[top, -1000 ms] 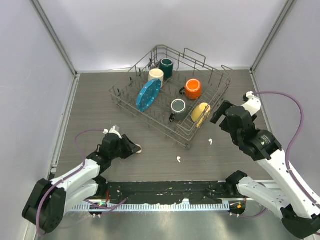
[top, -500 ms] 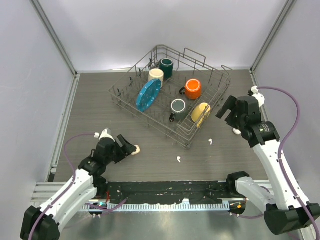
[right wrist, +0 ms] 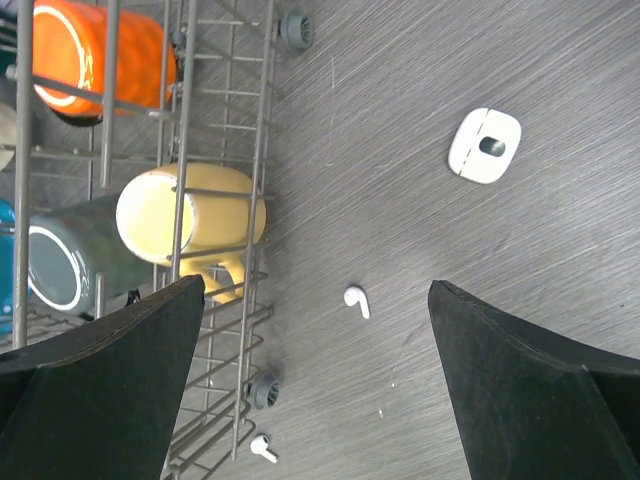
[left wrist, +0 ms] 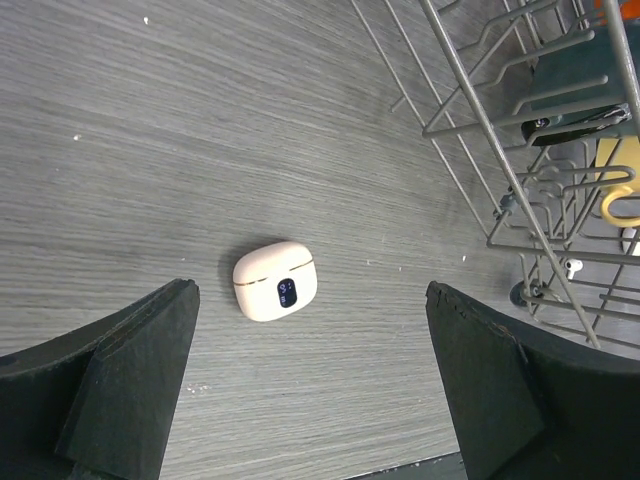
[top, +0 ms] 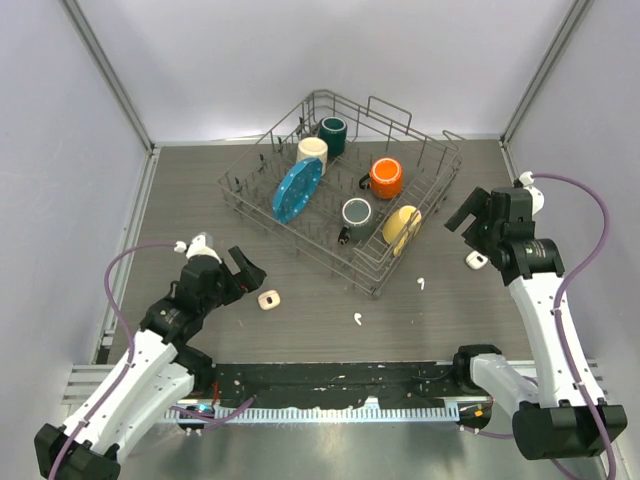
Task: Insert the wireless bluetooth earbuds into the charging case
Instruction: Place the charging case at the center of the board, then pick up the charging case at the center of the board.
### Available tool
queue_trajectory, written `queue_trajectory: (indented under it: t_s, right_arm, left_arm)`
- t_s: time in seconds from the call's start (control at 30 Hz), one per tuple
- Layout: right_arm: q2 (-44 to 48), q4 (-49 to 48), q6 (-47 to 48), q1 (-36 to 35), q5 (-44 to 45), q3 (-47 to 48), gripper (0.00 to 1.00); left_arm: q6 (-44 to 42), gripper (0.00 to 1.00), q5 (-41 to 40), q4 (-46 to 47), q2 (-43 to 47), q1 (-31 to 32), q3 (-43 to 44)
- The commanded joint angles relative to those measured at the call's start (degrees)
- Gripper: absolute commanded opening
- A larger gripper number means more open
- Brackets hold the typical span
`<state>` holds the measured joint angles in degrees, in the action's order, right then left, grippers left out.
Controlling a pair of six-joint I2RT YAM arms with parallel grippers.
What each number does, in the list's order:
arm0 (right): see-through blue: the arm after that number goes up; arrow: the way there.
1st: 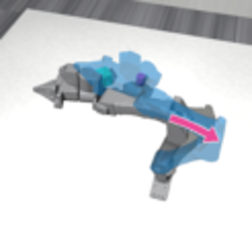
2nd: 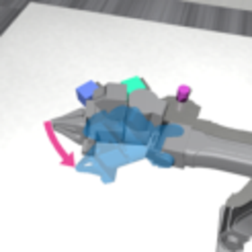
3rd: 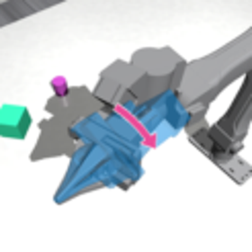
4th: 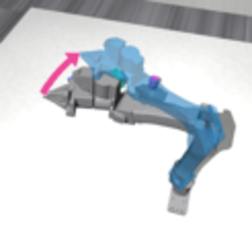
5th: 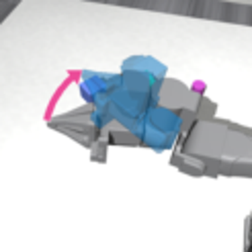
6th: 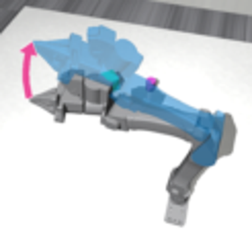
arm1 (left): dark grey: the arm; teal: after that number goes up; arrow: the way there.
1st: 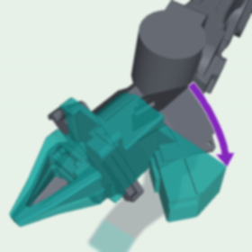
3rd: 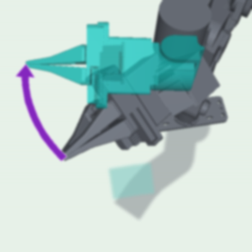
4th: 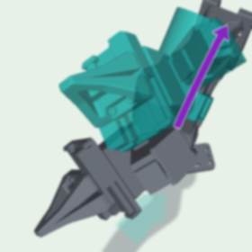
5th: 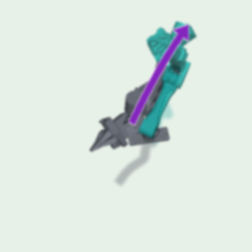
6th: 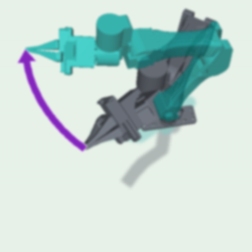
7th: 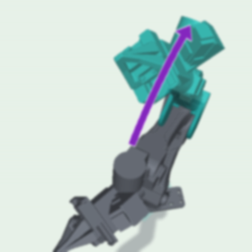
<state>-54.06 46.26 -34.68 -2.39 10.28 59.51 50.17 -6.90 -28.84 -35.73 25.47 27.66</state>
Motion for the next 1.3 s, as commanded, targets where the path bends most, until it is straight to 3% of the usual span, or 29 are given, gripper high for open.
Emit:
queue_trajectory:
  t_s: [0.0,0.2,0.47,0.77,0.97,1.27]
  right_arm:
    - [-1.2,-2.1,-0.2,4.1,-1.7,1.3,1.00]
    - [-7.0,-2.0,0.0,15.4,-12.1,-0.3,1.00]
    - [-12.4,-6.6,-2.3,18.9,-6.8,-4.6,0.99]
    - [-22.0,-11.3,-4.4,20.4,-6.1,-5.4,0.95]
    - [-30.8,-11.1,-4.2,20.5,-0.4,-1.3,0.79]
    - [-38.9,-11.6,-1.9,20.8,1.0,3.8,0.77]
  left_arm:
    - [-3.7,1.00,-0.8,-1.0,0.1,-0.2,3.0]
    - [-5.3,1.00,0.0,5.5,10.7,-0.2,-0.1]
    - [-6.1,1.00,0.7,4.1,23.0,-0.2,-3.8]
    - [-7.3,1.00,5.0,0.2,16.5,-0.2,-0.4]
    - [-8.8,1.00,5.8,-2.5,11.6,-0.2,1.9]
    - [-9.2,1.00,6.1,-1.3,14.7,-0.2,0.7]
